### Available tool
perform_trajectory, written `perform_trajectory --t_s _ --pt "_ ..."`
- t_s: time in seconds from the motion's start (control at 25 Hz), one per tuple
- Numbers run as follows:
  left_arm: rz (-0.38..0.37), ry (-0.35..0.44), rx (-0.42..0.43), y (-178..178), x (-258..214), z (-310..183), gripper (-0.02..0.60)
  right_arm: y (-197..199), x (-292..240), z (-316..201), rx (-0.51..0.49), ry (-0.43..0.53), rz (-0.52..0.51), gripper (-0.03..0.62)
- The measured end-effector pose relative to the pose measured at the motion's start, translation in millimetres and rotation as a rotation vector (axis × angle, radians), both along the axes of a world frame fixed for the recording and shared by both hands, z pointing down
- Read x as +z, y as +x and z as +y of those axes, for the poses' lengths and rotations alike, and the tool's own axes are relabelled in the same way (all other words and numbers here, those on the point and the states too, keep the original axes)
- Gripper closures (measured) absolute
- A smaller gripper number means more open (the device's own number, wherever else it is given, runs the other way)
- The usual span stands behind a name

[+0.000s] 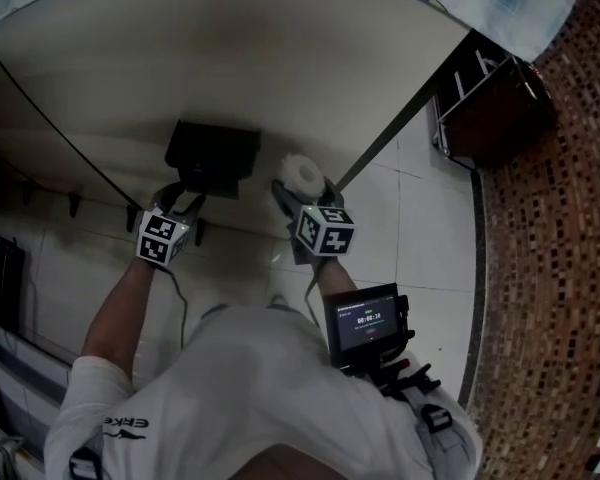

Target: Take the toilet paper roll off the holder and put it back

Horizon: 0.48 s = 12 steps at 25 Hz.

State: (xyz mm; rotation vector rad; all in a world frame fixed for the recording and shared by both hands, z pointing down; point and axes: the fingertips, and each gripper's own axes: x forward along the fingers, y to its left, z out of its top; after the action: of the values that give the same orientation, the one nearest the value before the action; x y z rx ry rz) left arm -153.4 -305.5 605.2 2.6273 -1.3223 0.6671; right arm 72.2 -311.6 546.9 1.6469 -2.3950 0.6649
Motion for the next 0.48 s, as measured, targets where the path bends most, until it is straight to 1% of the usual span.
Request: perform_trajectory --t_s 0.08,0.16,0.36,0.48 --pt "-0.003 -0.007 0.014 -1 -1 4 0.39 1 3 -2 0.018 -0.006 -0.088 0.126" --pt "-0.004 -0.013 0.026 0 -6 9 0.39 2 8 -4 0.044 -0.019 -0.209 0.126" --pt "0.016 -0.053 0.057 -1 -10 25 0.39 12 29 -4 0.154 -0.09 -0.56 0.126" --pt "0.022 -0.075 0.089 0 -17 33 0.388 15 40 -4 0.214 -0.13 -0.774 0.126"
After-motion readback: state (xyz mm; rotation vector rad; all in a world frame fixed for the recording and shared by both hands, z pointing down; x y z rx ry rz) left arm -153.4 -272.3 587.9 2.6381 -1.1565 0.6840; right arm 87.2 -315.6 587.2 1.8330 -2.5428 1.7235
